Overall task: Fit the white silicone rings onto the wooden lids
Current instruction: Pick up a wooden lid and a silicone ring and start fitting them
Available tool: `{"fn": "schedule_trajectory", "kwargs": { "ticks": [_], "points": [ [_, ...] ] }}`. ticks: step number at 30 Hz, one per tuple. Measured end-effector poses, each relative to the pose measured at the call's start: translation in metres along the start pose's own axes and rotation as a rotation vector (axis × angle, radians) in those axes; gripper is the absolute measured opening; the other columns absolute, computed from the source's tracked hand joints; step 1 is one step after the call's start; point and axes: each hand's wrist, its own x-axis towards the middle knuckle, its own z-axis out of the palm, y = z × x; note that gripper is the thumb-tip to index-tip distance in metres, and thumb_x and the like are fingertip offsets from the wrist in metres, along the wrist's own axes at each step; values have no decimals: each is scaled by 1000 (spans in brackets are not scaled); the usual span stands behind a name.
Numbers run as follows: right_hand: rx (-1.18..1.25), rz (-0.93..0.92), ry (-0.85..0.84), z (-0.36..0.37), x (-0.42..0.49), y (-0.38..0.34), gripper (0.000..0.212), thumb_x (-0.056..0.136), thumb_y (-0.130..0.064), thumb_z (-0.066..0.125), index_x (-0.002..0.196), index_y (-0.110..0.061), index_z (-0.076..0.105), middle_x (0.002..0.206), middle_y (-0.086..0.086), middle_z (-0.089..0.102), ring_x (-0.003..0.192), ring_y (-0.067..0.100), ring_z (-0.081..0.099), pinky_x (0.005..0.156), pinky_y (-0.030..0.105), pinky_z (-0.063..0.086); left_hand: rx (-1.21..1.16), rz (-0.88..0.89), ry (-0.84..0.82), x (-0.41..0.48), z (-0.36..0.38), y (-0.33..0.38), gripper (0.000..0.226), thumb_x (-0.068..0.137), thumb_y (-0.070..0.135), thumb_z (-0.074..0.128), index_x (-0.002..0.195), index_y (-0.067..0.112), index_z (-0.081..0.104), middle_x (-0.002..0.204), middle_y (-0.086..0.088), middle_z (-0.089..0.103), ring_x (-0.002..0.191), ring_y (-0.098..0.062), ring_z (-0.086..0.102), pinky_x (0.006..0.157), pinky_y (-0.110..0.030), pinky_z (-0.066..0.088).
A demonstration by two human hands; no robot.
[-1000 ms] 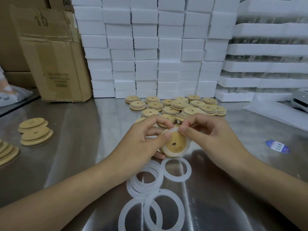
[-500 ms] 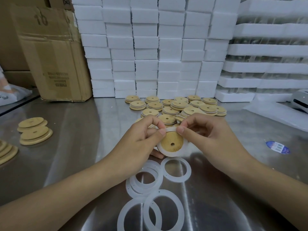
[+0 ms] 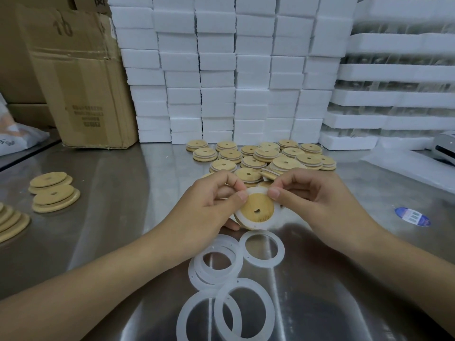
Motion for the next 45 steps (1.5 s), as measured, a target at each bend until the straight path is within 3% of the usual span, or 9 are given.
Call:
{"fn": "schedule_trajectory", "kwargs": {
  "ticks": [10,18,23,28,33,36,40,45],
  "points": [
    [9,19,-55,1,1,-1,10,95,-30,71,88,-23,75,84,-4,76,83,10,72,80,22,55,87,-25,-14,2,-5,5,16,109,17,61,94,17,68,85,-4,76,87,-21,69,81,-40,61],
    [-23,24,-87,-1,0,-7,11,97,-22,72,87,-17,73,84,-5,75,82,9,71,79,18,54,226,-54,-74,9,-19,15,15,107,21,65,94,16,71,89,-26,73,83,-14,68,85,-40,61],
    [-45,43,-95,-3,0,-9,11,99,-20,72,88,-17,73,86,-3,75,84,12,72,79,21,54,260,-74,-90,11,-26,21,9,102,19,72,95,16,75,78,-1,78,77,-2,70,89,-39,61],
    [-6,46,-76,-1,-2,-12,16,91,-31,75,86,-16,74,90,5,78,89,23,75,85,31,59,231,-96,-73,10,-29,25,4,96,19,80,94,16,81,86,-5,83,81,-6,76,86,-34,62],
    [73,90,-66,-4,0,-12,21,84,-28,81,84,-8,76,88,10,80,83,19,76,82,27,61,215,-91,-55,7,-29,26,2,92,18,84,91,17,83,84,-7,83,78,-9,77,81,-26,62],
    [88,123,-41,-6,1,-10,23,80,-28,83,83,-6,76,84,16,78,74,14,70,73,24,58,202,-93,-7,5,-24,22,8,84,17,91,88,20,84,83,-6,83,77,-11,79,80,-26,63],
    [93,192,-58,-10,1,-8,26,79,-27,84,89,-4,77,87,16,79,77,16,71,74,25,60,150,-103,36,5,-21,15,11,82,16,91,89,22,85,84,-8,83,76,-14,80,76,-28,65],
    [97,309,-156,-16,-2,-7,17,78,-29,86,85,-14,82,98,14,81,86,16,74,77,21,59,77,-138,32,3,-24,12,20,83,12,91,100,16,81,91,-9,83,80,-17,79,75,-29,67]
  ]
}}
